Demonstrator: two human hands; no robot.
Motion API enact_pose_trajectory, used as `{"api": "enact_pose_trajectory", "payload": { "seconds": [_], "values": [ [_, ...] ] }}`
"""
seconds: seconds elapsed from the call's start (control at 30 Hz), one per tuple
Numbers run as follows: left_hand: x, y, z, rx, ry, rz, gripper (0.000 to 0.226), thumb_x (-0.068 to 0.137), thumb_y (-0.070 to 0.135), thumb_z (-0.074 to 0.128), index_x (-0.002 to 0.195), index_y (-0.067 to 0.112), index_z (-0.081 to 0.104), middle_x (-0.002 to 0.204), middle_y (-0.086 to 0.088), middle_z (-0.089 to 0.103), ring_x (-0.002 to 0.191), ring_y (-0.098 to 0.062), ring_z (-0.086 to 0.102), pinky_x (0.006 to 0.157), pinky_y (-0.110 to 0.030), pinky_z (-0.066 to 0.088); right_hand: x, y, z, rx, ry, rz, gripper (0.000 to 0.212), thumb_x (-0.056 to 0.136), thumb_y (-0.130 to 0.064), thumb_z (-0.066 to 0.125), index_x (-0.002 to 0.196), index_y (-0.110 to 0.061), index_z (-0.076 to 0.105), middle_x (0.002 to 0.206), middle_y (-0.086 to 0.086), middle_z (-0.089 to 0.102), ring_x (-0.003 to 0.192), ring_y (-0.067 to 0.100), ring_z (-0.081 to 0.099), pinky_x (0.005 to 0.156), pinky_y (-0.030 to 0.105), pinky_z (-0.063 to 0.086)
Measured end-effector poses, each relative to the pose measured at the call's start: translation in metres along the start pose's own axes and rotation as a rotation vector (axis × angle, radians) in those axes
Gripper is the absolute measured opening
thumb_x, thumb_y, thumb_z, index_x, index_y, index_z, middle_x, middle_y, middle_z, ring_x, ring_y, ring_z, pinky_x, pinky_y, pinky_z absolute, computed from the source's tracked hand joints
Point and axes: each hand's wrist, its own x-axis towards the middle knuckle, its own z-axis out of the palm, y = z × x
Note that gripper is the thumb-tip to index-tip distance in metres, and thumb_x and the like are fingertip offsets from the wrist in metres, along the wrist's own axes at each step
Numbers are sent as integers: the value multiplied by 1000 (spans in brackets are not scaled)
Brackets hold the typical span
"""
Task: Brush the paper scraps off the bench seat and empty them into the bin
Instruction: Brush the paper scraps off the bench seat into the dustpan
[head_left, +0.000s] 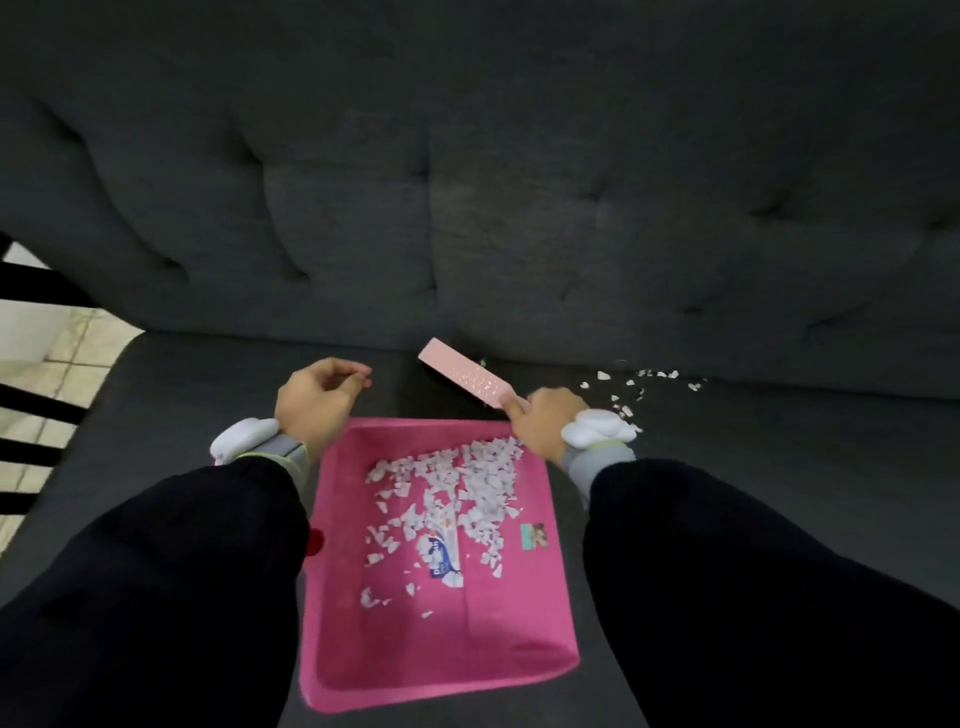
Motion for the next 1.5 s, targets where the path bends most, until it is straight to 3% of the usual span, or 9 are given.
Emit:
{"api": "enact_pose_trajectory", "payload": {
  "seconds": [0.33, 0.43, 0.6, 0.7, 0.9, 1.13, 1.27, 1.37, 1.5],
  "values": [
    [49, -32, -20, -7, -82, -34, 13, 89, 16, 57, 92, 20, 68, 91, 1, 70, 93, -12, 61, 96, -29, 44, 60, -92, 5, -217, -22, 36, 44, 97, -44, 37, 113, -11, 61, 100, 7, 62, 88, 26, 60, 69, 29, 40],
    [60, -36, -22, 16, -109, -59, 13, 88, 18, 56, 92, 23, 69, 90, 3, 70, 97, -13, 63, 98, -31, 45, 62, -67, -5, -274, 47, 92, 39, 95, -39, 42, 115, -12, 62, 117, 8, 63, 106, 28, 61, 75, 31, 42],
    [71, -34, -20, 3, -153, -84, 20, 89, 14, 53, 79, 27, 65, 83, 1, 70, 101, -20, 64, 100, -38, 45, 38, 23, -21, -250, 25, 344, 40, 90, -41, 46, 114, -15, 62, 121, 11, 62, 112, 30, 59, 85, 33, 47],
    [74, -33, -17, 1, -180, -87, 25, 89, 14, 54, 73, 31, 64, 79, 9, 68, 100, -20, 65, 100, -40, 45, 19, 65, -36, -247, 20, 496, 44, 87, -45, 45, 115, -15, 62, 120, 13, 62, 110, 31, 60, 81, 33, 46],
    [63, -33, -15, -5, -200, -97, 21, 87, 16, 55, 76, 31, 65, 85, 1, 71, 100, -19, 64, 101, -40, 44, -7, 102, -52, -206, 66, 630, 61, 91, -54, 39, 116, -3, 60, 118, 20, 63, 108, 35, 61, 83, 34, 46],
    [39, -35, -14, -53, -196, -90, 24, 87, 13, 57, 74, 31, 64, 79, 9, 68, 100, -19, 65, 102, -38, 44, -28, 85, -20, 18, 66, 492, 64, 94, -57, 33, 109, -5, 66, 117, 23, 63, 112, 36, 58, 86, 33, 44],
    [12, -36, -8, -95, -179, -91, 23, 86, 12, 59, 74, 30, 65, 83, 5, 70, 98, -19, 66, 101, -38, 45, -40, 63, 3, 182, 60, 382, 57, 93, -56, 36, 82, -10, 68, 107, 21, 66, 107, 35, 60, 83, 32, 43],
    [-12, -34, -4, -96, -143, -80, 11, 86, 15, 60, 86, 24, 66, 93, 0, 69, 97, -17, 65, 98, -35, 47, -50, 51, 11, 305, 62, 306, 58, 92, -56, 40, 56, -11, 51, 81, 17, 64, 88, 32, 61, 72, 32, 39],
    [-44, -37, 1, -64, -46, -35, 21, 84, 15, 63, 105, 21, 63, 102, -1, 66, 103, -19, 62, 97, -32, 46, -66, 46, 13, 438, 15, 191, 58, 89, -60, 42, 60, -11, 52, 60, 10, 53, 55, 26, 50, 57, 29, 35]
  ]
}}
